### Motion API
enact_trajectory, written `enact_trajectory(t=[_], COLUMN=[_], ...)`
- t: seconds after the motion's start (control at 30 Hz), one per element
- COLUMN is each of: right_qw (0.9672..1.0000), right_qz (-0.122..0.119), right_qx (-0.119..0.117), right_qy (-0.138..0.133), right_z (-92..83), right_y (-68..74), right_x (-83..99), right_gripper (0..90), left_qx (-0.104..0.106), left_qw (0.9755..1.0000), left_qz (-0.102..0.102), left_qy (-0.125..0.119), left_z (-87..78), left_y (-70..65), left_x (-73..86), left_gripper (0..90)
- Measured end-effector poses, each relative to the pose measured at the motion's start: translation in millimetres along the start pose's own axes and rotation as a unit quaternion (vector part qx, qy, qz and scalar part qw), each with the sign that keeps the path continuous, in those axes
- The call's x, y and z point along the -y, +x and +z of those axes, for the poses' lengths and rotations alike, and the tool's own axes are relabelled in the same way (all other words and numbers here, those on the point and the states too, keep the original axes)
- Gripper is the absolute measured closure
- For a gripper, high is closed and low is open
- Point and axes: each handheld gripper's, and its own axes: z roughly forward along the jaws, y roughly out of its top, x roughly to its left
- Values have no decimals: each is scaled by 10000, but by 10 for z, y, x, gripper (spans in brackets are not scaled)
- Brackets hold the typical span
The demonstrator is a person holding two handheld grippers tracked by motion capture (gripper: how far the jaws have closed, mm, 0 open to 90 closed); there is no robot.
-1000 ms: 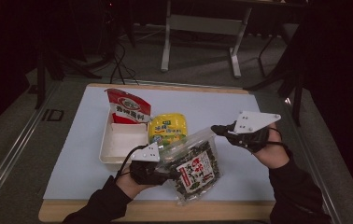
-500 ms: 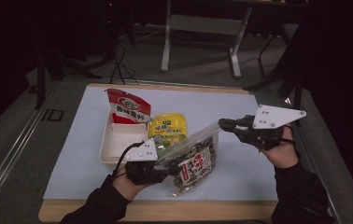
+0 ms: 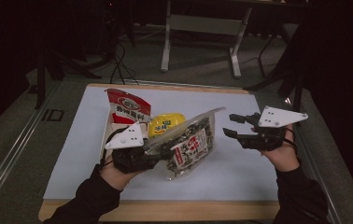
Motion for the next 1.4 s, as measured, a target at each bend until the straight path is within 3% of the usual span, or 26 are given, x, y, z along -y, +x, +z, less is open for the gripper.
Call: enact_trajectory(t=[0.3,0.47,0.6,0.73,0.77,0.87,1.13,1.3,1.4], right_qw=[9993,9980,9974,9968,9962,9960,9942,9941,9940], right_qz=[363,630,685,750,819,827,1007,1014,1027], right_qx=[-4,-77,-209,-241,-249,-266,-295,-287,-288], right_qy=[79,20,-56,-100,-169,-229,-237,-273,-253], right_z=[135,223,280,313,331,347,374,381,383], right_y=[-42,-49,-39,-41,-51,-63,-95,-95,-98], right_x=[225,312,361,382,401,432,514,544,558], right_gripper=[389,293,204,189,144,130,141,142,142], left_qx=[-188,-418,-628,-730,-921,-1070,-1254,-1486,-1537], left_qw=[9997,9988,9976,9970,9956,9942,9915,9869,9856], left_qz=[57,144,139,122,88,59,8,-16,-111], left_qy=[-147,-234,-249,-218,-159,-51,360,626,702], left_z=[-199,-402,-564,-644,-758,-844,-1004,-1127,-1186], left_y=[35,66,127,164,210,237,307,423,517], left_x=[-103,-199,-229,-221,-179,-127,14,88,121], left_gripper=[765,765,765,765,765,765,765,764,764])
